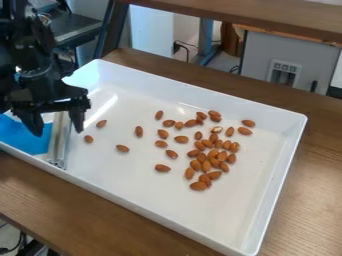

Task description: Sweep into pile

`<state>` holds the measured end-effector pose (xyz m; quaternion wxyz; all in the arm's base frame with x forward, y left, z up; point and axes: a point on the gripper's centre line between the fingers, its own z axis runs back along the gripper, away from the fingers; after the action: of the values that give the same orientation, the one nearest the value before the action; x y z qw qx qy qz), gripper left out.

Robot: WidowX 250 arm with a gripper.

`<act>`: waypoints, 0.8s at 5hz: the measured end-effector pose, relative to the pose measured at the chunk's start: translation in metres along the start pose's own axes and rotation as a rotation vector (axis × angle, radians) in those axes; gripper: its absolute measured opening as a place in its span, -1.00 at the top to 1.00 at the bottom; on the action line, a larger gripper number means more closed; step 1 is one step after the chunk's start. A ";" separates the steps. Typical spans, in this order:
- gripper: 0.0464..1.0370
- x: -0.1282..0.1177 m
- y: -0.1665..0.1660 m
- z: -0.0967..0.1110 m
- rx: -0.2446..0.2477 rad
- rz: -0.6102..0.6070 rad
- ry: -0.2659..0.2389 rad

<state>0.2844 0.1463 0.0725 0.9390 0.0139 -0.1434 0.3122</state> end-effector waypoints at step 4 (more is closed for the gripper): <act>0.34 -0.006 -0.021 -0.014 0.008 -0.014 0.042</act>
<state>0.2960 0.1276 0.0583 0.9439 0.0119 -0.1226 0.3065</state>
